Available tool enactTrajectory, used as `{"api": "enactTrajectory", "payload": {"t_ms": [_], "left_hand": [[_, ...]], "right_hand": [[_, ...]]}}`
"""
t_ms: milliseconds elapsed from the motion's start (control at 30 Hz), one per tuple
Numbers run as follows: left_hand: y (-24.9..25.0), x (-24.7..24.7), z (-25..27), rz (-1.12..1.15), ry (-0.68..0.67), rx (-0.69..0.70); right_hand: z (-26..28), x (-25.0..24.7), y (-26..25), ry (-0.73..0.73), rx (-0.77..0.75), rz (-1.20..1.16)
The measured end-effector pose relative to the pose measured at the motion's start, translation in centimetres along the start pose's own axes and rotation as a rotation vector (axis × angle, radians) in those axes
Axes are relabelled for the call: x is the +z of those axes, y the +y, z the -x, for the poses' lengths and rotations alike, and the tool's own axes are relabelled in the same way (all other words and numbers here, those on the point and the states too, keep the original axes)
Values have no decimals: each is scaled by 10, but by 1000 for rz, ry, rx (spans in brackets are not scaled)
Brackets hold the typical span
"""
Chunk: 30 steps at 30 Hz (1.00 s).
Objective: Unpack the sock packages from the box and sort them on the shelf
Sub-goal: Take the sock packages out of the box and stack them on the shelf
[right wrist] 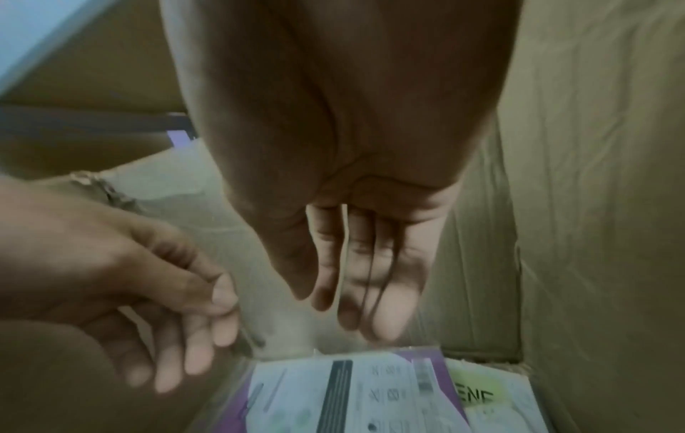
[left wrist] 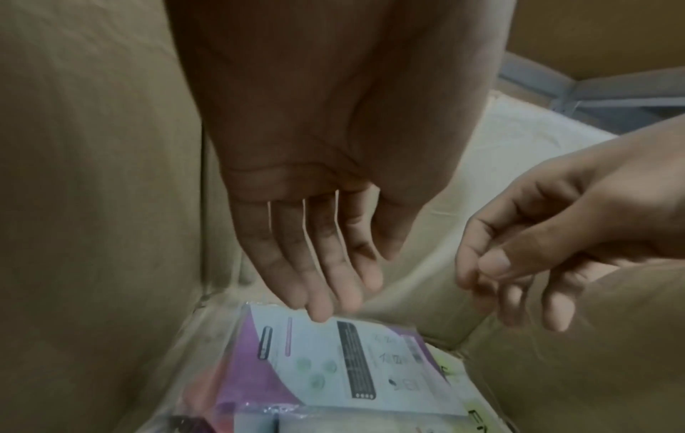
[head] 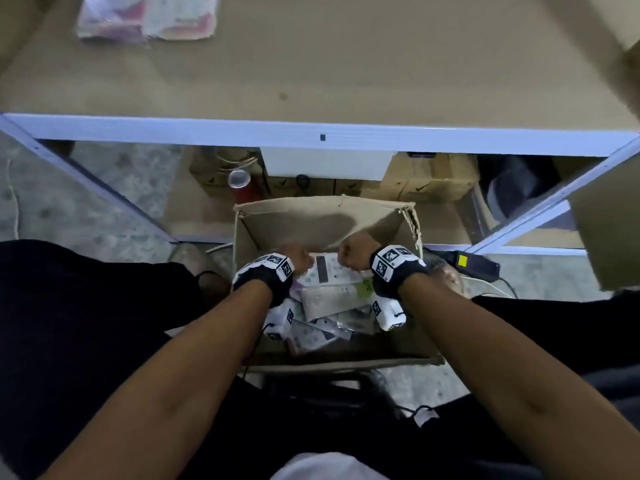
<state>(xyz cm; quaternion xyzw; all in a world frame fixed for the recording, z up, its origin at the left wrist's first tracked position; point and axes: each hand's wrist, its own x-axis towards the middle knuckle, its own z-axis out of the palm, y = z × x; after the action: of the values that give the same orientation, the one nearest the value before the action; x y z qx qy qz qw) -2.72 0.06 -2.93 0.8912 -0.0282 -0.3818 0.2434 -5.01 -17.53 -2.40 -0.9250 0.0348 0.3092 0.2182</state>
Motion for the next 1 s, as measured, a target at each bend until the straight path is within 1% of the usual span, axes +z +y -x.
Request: {"api": "enactTrajectory", "payload": {"t_ms": [67,133,267,367,467,600,733,900,1000], "left_hand": [[-3,1,-2,-69,-11,6],[-12,1,-13,-152,-27,-32],[-25,9,-23,-222,-65,-46],[-28,10,-26,-197,-44,-67],[-29,6,-26,-163,-30,-82],[-30,7,-25,-146,-3,-77],[-28,9,-24,-144,2,-91],[-28,13,-26,-226,-6,-114],[-27,14,-28,-245,5,-115]], "right_hand": [[-8,9,3,53,8,106],[-30,19,3,76,29,102],[-55,37,2,48,28,147],[-67,57,1,46,-16,214],[-76,74,3,107,-40,256],[-77,90,12,112,-37,325],[-78,93,19,75,13,259],[-75,87,23,61,4,327],[-72,82,28,70,4,319]]}}
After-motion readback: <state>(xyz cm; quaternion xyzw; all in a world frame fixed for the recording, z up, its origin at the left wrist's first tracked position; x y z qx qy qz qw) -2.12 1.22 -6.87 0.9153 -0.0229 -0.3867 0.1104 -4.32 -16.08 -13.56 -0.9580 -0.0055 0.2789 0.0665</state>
